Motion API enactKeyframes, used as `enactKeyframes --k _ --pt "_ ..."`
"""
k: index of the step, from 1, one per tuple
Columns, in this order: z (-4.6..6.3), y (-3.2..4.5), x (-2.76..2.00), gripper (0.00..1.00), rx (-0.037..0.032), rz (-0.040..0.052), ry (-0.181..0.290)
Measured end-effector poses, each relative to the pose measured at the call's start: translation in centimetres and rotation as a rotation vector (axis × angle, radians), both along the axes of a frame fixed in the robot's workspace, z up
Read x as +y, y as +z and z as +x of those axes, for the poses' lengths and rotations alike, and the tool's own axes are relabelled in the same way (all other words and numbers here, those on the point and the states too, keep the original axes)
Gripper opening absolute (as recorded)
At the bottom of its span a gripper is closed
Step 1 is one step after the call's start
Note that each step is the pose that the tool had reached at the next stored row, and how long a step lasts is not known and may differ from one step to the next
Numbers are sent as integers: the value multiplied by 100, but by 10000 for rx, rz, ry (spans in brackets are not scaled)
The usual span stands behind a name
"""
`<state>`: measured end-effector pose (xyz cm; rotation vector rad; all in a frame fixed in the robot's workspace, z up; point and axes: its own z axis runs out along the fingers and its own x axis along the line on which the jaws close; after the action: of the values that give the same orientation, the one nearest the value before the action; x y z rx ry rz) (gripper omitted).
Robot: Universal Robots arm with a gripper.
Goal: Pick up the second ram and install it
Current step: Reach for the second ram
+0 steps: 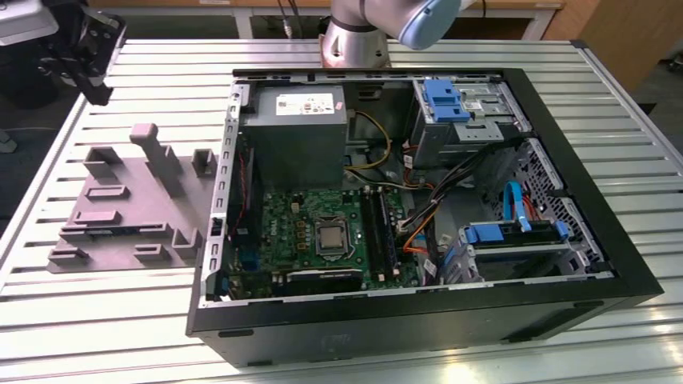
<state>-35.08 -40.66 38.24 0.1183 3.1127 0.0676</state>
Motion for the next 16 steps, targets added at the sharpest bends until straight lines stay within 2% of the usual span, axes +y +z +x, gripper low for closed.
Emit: enactKeyframes --k 6,16 --pt "-254 -14 -14 11 -2 0 1" --pt "-482 -94 -114 11 4 0 2"
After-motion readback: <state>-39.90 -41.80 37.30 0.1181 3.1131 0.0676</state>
